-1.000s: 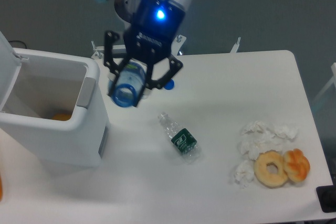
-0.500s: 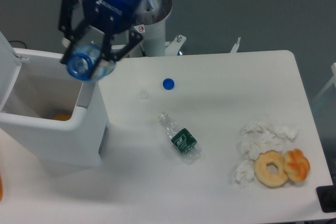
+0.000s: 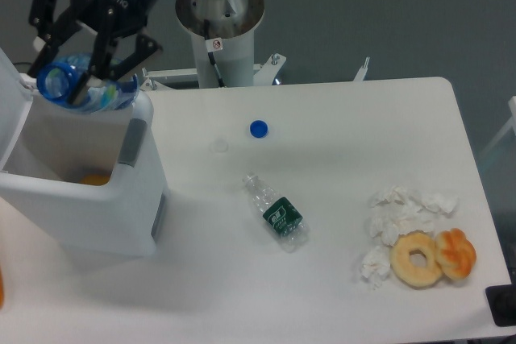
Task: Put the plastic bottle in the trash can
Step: 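Lower the bottle into the trash bin opening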
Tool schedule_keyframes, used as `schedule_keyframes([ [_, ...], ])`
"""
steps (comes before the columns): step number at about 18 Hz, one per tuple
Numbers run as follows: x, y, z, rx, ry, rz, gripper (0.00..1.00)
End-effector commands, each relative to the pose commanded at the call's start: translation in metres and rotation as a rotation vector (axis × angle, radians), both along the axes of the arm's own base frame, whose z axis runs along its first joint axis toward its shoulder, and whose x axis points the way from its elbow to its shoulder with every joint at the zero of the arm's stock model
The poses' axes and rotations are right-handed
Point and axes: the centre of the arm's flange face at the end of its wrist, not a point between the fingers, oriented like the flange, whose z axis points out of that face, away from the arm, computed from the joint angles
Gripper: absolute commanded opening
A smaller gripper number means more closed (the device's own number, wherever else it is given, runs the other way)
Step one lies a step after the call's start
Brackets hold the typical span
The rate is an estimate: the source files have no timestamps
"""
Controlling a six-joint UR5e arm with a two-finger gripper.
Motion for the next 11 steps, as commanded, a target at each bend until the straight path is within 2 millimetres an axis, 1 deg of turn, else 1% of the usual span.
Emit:
schedule_keyframes([
  [2,0.006,0.01,-0.01,-0.012,-0.011,-0.024,0.38],
  [4,0.005,0.017,-0.017,-0.013,-0.011,-0.033,0.38],
  [6,0.014,0.024,-0.021,-0.012,-0.008,-0.056,0.38],
  [9,0.018,0.027,-0.027,-0.021,-0.016,-0.065,0.38],
  [11,0.023,0.029,-0.036,-0.033,-0.025,-0.075,0.38],
])
